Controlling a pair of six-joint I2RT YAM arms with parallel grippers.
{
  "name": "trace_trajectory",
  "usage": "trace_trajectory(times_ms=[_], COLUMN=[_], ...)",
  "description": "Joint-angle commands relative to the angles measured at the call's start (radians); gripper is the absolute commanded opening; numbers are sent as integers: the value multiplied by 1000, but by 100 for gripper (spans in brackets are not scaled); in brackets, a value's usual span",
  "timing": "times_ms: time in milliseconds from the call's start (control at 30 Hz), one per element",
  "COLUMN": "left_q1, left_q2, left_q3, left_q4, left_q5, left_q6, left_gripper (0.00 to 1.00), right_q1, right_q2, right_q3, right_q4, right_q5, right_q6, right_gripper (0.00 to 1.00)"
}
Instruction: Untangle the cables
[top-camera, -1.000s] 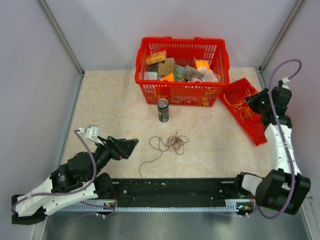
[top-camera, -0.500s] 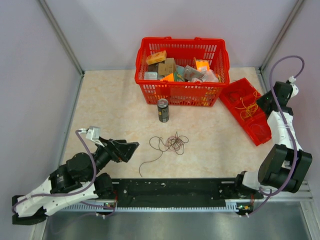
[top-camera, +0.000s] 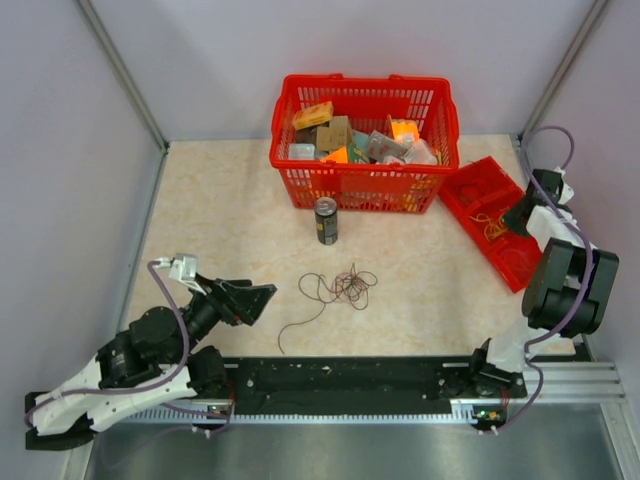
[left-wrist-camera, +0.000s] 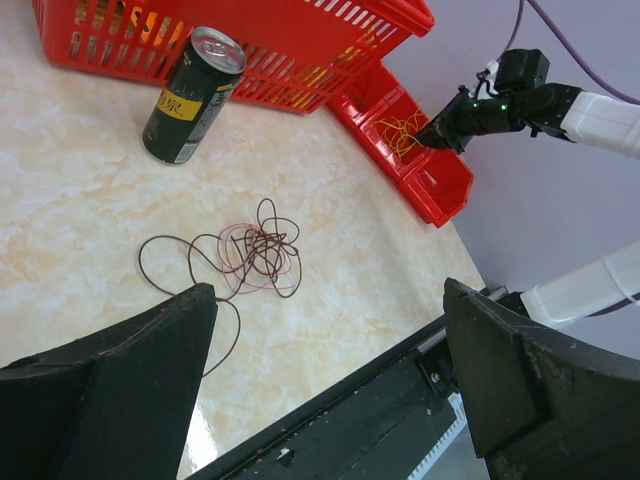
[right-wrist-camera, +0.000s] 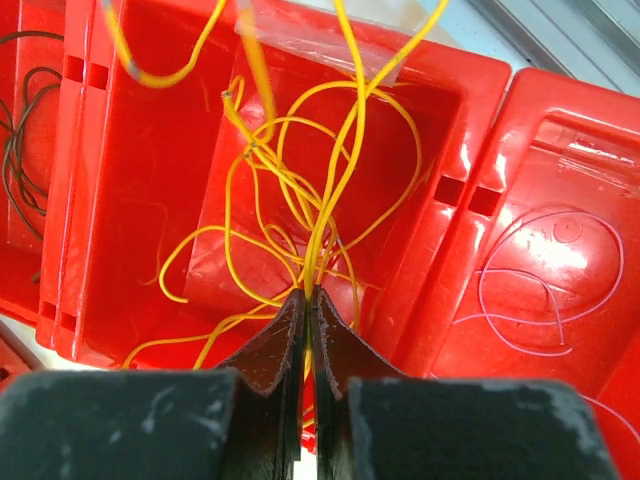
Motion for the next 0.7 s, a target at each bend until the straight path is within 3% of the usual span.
trace_trajectory(times_ms=[0, 300, 667], left_q1=[4, 4, 4], left_q2=[31, 119, 146], left_q3=[-1, -7, -18], left_q4=[28, 69, 85], left_q5=[17, 69, 135], left_q6=[0, -67, -179], left_gripper=[98, 98, 95], right_q1=[10, 67, 118], right_q2=[37, 64, 61], right_q3=[104, 148, 52], right_q4=[-58, -87, -34], right_q5=[4, -33, -90], right_q6=[-20, -17, 121], right_gripper=[0, 0, 0])
